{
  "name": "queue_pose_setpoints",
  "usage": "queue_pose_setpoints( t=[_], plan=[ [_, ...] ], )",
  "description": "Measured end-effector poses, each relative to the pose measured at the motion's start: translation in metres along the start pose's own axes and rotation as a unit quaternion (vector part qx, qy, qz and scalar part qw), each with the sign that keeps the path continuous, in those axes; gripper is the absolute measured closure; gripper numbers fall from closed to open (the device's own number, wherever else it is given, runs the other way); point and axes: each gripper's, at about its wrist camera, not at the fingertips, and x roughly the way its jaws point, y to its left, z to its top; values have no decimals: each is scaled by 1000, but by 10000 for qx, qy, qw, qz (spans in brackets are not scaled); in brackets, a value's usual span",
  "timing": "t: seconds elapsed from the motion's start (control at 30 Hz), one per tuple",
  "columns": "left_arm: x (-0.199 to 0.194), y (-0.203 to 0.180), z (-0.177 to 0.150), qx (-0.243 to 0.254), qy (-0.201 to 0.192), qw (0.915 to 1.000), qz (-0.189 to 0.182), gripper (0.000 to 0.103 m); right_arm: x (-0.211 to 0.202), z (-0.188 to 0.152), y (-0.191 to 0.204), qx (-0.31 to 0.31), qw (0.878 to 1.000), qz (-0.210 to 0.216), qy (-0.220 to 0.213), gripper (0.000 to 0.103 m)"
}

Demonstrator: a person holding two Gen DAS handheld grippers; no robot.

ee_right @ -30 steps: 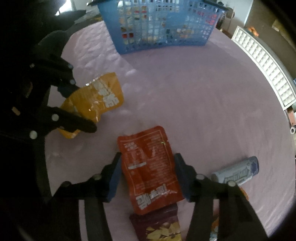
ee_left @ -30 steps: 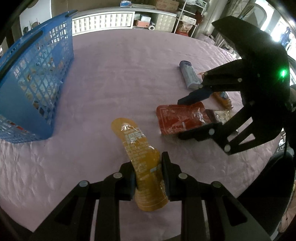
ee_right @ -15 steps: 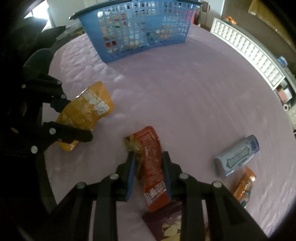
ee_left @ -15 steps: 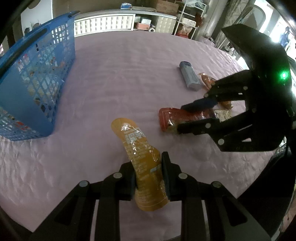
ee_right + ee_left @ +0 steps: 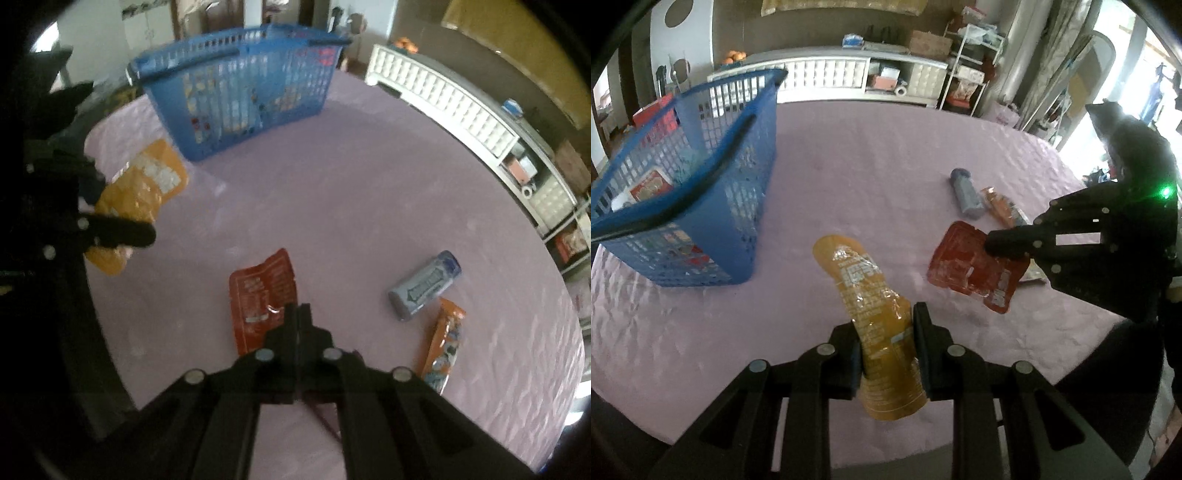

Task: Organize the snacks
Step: 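Carry the yellow pouch and red packet with both grippers to the basket, then open both grippers to drop the yellow pouch and red packet into the basket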

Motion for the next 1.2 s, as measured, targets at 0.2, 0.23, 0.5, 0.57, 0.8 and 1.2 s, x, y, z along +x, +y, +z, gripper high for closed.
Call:
queue_pose_setpoints(
  t=[0.2,0.23,0.5,0.57,0.8,1.2],
  plan=[
    [-43,5,13,115,-424,9990,-35,82,-46,25,21,-137,9987,-187,-458,101],
    [-51,7,17,142,-497,9987,-23,82,-52,31,23,-146,9983,-198,-528,101],
    [-107,46,54,312,-979,9945,215,81,-103,89,39,-117,9909,-334,-1299,101],
    [-118,63,66,291,-1041,9936,314,81,-107,109,41,-82,9885,-369,-1461,101],
    [-129,118,102,427,-1082,9901,790,81,-100,154,54,-45,9854,-317,-1670,101],
    [-96,180,146,477,-898,9922,715,81,-51,217,52,162,9888,-283,-1459,101]
  ],
)
